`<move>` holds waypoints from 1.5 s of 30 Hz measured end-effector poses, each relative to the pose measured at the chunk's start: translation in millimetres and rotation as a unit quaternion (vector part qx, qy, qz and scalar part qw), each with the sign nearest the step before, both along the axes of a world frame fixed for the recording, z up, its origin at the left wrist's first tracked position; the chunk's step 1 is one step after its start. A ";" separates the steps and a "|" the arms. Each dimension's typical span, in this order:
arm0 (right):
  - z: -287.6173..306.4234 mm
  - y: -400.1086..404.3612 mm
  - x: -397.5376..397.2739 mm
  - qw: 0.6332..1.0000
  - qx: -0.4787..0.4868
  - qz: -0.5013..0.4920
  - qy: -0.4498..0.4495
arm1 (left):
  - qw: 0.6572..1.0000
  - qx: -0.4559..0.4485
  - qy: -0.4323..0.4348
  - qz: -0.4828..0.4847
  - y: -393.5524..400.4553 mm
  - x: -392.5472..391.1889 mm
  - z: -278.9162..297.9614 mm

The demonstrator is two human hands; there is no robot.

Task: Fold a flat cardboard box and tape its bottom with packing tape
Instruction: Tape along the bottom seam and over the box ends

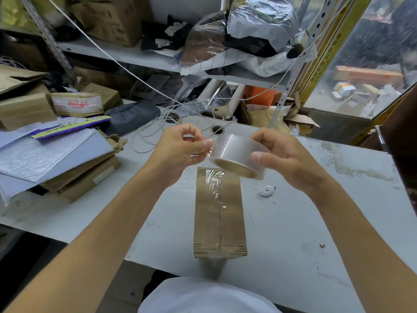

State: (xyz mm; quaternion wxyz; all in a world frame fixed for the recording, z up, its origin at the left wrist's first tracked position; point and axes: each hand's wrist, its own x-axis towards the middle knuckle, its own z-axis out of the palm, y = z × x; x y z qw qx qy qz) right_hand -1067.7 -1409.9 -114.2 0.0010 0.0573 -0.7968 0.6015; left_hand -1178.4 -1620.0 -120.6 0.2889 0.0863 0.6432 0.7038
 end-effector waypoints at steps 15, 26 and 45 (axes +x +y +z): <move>9.1 -64.4 -98.5 0.913 0.388 0.064 -0.108 | 0.981 -0.111 -0.131 0.091 -22.8 -10.1 -82.9; -37.2 -17.2 -57.3 0.989 0.115 0.013 -0.094 | 0.981 -0.040 -0.173 0.078 -18.7 -8.7 -97.5; -19.4 -0.2 -43.8 0.975 0.203 -0.012 -0.094 | 0.983 -0.019 -0.149 0.105 -17.6 -8.3 -92.0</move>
